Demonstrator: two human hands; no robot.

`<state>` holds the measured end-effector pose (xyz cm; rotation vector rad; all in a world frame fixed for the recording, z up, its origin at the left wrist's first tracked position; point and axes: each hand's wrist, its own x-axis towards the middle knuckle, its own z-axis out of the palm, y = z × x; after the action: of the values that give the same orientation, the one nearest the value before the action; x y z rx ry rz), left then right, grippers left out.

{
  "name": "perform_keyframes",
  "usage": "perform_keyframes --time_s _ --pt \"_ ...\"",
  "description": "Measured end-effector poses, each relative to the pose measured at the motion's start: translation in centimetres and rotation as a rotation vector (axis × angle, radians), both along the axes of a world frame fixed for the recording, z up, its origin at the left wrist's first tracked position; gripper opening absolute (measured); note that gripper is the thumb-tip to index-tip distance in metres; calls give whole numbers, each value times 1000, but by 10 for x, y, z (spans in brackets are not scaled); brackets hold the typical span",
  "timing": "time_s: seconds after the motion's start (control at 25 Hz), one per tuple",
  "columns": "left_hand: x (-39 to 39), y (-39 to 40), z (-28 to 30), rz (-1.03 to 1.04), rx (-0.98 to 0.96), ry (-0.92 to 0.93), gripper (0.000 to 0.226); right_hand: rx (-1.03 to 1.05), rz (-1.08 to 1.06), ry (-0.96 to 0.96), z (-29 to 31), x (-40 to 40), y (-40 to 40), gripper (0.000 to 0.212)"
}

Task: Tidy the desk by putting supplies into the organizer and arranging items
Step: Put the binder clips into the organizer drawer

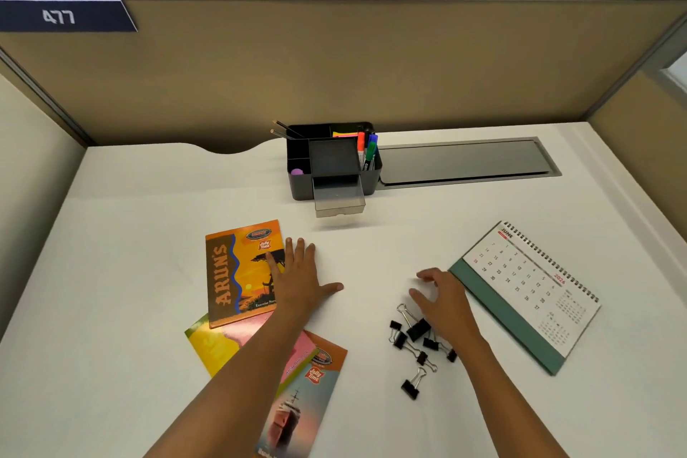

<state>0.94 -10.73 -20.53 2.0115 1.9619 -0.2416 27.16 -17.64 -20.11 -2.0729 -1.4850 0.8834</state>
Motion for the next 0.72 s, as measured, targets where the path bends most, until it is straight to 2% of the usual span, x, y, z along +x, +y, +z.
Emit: perform_keyframes --time_s 0.16,0.28,0.4,0.6,0.72 --pt "10 -14 1 -43 24 -16 91 -180 53 -225 13 -7 -32 89" --pt "22 -29 5 -88 -4 -7 88 -264 58 -287 16 -13 -48 110" --pt "39 -47 5 -129 -32 -49 86 -232 59 -278 8 -18 -56 102" --pt "62 -70 3 -238 -62 -138 80 -106 44 -152 3 -25 -54 54" --pt "72 -74 5 -301 -55 -238 78 -83 68 -138 0 -26 -50 40"
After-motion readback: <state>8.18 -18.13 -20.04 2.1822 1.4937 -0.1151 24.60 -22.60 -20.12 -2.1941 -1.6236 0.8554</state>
